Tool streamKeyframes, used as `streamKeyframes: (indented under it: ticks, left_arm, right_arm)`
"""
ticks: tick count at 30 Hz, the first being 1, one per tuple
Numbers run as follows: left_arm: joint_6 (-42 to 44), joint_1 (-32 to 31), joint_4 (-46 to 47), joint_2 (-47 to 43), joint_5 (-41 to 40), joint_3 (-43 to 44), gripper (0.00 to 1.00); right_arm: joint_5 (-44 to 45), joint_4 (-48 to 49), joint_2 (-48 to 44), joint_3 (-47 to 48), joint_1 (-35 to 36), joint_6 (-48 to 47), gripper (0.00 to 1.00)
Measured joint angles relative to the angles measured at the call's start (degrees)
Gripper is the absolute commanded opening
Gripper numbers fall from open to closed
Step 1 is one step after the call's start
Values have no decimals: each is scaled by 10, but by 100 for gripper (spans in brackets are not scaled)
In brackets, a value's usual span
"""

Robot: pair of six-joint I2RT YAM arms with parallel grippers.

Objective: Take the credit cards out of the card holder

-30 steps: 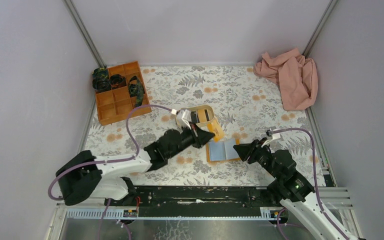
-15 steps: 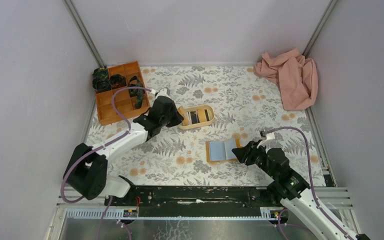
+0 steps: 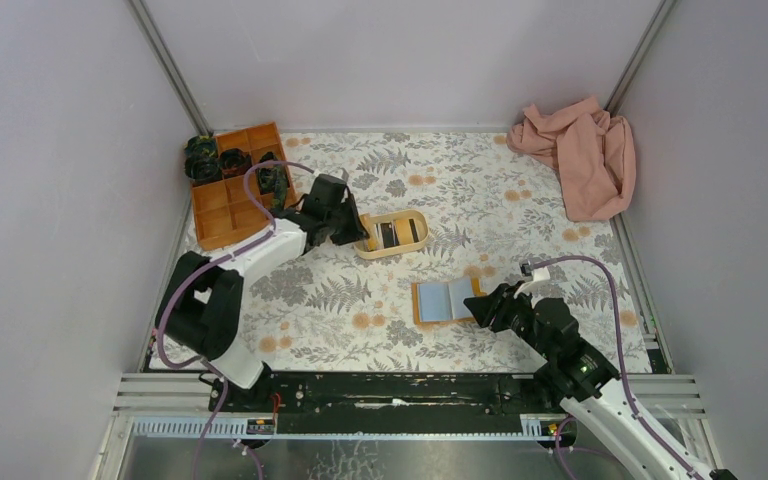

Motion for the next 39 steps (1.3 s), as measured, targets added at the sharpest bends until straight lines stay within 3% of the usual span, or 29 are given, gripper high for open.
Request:
streamKeyframes:
  ticks: [20, 39]
  left_arm:
    - [18, 50, -39, 118, 153, 95, 0]
    - [-8, 88, -78, 123, 275, 110, 0]
  right_arm:
    - [-2, 0, 0, -5, 0, 0, 43]
    - [-1, 0, 0, -6, 0, 0, 43]
